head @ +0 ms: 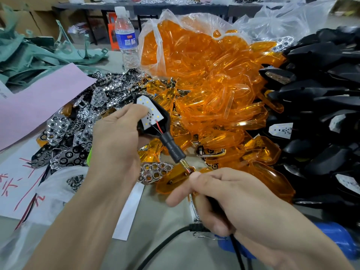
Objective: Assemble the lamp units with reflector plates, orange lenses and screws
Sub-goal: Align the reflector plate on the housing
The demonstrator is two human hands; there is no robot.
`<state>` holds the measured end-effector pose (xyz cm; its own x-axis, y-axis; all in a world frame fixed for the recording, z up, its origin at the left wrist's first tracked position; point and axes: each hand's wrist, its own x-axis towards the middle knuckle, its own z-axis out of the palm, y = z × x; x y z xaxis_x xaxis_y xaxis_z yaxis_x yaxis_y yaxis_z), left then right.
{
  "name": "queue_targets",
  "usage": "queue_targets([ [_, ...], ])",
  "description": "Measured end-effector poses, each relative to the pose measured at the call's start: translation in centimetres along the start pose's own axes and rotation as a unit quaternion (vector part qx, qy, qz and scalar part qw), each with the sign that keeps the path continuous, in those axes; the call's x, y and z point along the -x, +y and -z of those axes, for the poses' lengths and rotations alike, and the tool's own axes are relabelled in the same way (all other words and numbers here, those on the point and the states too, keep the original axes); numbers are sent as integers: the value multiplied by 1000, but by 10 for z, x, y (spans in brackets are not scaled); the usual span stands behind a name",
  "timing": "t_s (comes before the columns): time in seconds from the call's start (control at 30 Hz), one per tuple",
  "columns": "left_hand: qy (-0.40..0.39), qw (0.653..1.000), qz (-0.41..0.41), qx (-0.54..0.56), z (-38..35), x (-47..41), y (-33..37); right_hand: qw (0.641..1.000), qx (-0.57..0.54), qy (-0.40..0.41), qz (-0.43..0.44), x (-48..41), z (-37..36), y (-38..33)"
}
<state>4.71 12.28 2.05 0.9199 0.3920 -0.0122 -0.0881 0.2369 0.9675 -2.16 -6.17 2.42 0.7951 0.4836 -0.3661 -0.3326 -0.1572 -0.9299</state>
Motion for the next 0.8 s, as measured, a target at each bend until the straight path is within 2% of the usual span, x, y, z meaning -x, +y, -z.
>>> queue_targets([
  [0.1,11,1000,20,11,2,-5,0,1000,-6,-10,-17,1,5,-1],
  [0.23,9,999,30,11,3,-7,-1,998,-43,21,-30,-4,5,3],
  [0.33,11,1000,23,4,3,-7,-1,997,-32,73,15,-9,2,10],
  [0.5,-5,1000,-16,-11,0,1,2,990,-45,99,95,-12,0,10],
  [0.8,-26,1000,0,-1,-12,13,-2,976,-8,178,129,-17,-10,16],
])
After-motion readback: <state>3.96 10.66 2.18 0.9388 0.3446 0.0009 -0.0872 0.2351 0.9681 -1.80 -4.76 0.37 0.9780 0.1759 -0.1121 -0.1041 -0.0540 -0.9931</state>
